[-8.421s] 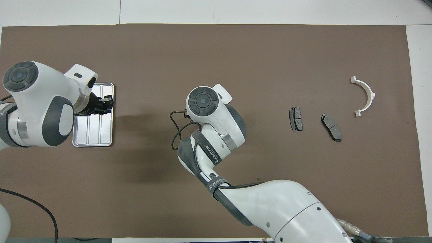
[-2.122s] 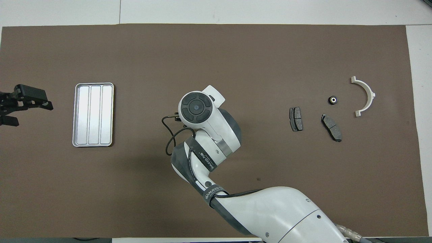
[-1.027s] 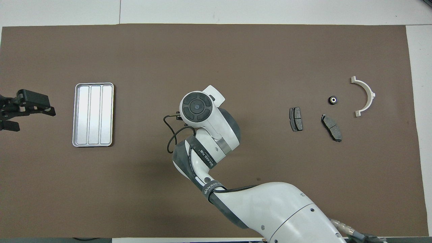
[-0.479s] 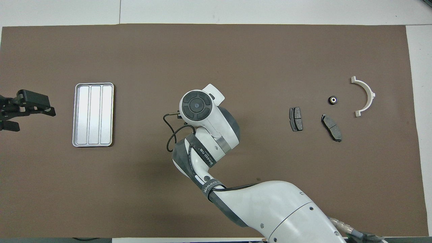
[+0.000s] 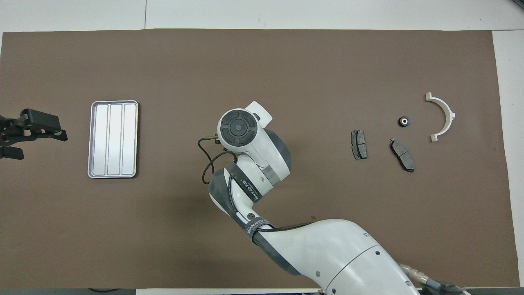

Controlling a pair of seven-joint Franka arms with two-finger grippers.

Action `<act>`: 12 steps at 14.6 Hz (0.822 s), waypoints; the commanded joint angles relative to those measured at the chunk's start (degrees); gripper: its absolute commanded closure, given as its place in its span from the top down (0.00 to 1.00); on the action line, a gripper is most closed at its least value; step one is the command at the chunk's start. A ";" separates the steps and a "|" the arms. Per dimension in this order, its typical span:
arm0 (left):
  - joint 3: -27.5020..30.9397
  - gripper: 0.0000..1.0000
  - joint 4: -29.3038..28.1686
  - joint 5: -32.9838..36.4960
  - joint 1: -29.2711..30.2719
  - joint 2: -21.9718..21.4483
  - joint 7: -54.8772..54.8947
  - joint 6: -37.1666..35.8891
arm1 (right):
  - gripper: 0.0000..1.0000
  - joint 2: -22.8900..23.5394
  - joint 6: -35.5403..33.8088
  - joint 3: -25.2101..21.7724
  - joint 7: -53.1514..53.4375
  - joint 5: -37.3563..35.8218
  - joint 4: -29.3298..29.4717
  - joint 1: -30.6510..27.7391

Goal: Place bearing gear from tray to pile

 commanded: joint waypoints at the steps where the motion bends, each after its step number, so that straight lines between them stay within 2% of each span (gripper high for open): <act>1: 0.45 1.00 -0.28 -0.36 -0.46 -0.74 0.37 -0.71 | 0.00 1.12 0.34 0.41 -1.58 -0.68 1.33 -0.91; 5: -1.57 1.00 -0.28 -0.19 -0.37 -0.74 0.81 -0.62 | 0.00 1.04 -1.50 0.33 -2.37 -1.56 1.51 -1.09; 12: -1.13 1.00 -0.28 2.63 0.42 -0.83 1.07 -1.32 | 0.00 -0.28 -10.89 0.41 -11.06 -1.29 7.04 -6.53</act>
